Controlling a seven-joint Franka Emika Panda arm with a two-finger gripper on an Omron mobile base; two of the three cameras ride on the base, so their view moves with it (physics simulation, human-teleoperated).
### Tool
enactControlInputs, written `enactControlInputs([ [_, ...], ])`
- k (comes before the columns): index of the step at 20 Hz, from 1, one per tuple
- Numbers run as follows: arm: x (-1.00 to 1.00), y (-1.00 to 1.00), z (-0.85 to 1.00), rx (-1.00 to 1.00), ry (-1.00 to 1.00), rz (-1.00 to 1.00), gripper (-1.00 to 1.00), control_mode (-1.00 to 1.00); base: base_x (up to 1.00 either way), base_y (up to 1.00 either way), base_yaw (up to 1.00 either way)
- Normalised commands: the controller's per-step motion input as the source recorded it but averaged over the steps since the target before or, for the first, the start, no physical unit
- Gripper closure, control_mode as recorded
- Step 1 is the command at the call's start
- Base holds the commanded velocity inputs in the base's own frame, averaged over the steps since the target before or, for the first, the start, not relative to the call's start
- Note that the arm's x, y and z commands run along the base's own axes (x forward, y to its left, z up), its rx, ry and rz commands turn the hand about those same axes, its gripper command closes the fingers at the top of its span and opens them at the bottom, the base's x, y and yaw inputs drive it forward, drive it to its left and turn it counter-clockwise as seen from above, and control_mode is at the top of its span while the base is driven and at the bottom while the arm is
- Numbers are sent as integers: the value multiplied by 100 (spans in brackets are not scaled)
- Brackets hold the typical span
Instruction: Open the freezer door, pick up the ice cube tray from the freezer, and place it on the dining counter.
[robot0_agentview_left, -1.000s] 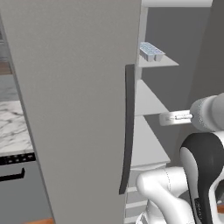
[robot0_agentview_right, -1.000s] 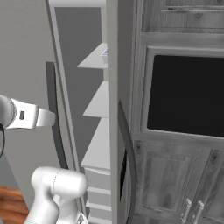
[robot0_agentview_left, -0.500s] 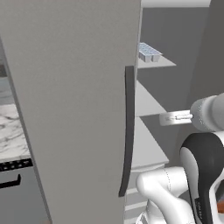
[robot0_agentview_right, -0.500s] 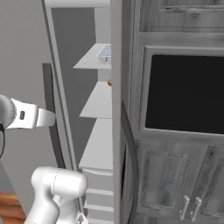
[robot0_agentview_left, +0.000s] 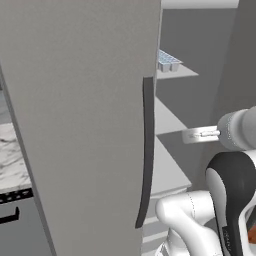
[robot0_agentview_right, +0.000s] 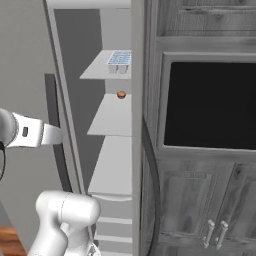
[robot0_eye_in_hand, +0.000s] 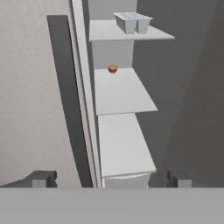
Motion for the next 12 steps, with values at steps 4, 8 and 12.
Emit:
enactControlInputs([
  [4,0,0,0,0,0,0,-100,100,42,-47,-27],
  [8,0,0,0,0,0,0,-100,100,51,-49,-23],
  [12,0,0,0,0,0,0,-100,100,60,-44,-19],
])
